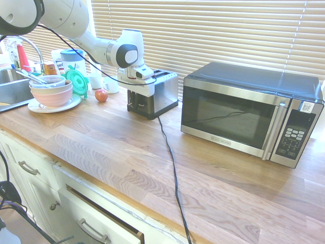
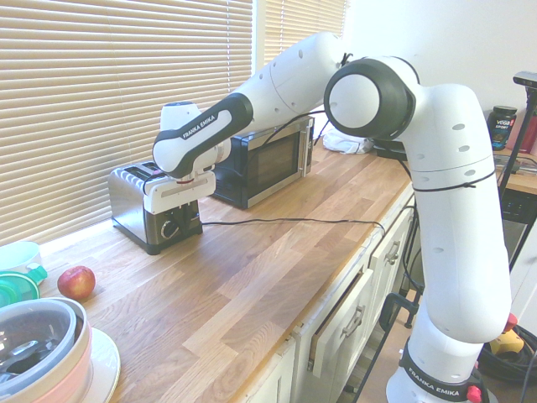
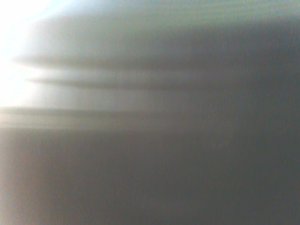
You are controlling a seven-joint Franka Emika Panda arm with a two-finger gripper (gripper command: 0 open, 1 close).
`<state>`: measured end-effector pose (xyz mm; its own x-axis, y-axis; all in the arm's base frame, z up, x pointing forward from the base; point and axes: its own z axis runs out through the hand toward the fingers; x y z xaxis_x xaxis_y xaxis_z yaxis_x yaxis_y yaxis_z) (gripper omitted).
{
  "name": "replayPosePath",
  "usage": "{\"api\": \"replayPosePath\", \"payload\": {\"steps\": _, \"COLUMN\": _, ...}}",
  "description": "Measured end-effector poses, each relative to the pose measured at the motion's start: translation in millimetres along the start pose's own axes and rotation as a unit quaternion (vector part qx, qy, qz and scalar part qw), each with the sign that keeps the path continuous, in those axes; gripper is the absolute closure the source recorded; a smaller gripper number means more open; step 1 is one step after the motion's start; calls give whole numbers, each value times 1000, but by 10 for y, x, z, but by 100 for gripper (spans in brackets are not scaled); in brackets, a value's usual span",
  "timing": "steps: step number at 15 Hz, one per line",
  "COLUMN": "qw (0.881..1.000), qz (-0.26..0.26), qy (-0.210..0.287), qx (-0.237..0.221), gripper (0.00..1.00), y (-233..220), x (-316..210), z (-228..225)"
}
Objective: Press the toaster
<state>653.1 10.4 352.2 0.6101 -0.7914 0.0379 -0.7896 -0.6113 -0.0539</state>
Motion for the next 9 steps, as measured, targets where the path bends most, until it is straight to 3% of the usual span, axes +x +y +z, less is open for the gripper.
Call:
{"api": "replayPosePath", "payload": {"steps": 6, "qw": 1000, "qz": -2, "qy": 9, "qx": 12, "gripper": 0, "y": 5, "x": 9, "z": -151}}
{"api": "replayPosePath", "payload": {"steps": 9, "qw": 995, "qz": -5, "qy": 66, "qx": 77, "gripper": 0, "y": 336, "x": 41, "z": -593}}
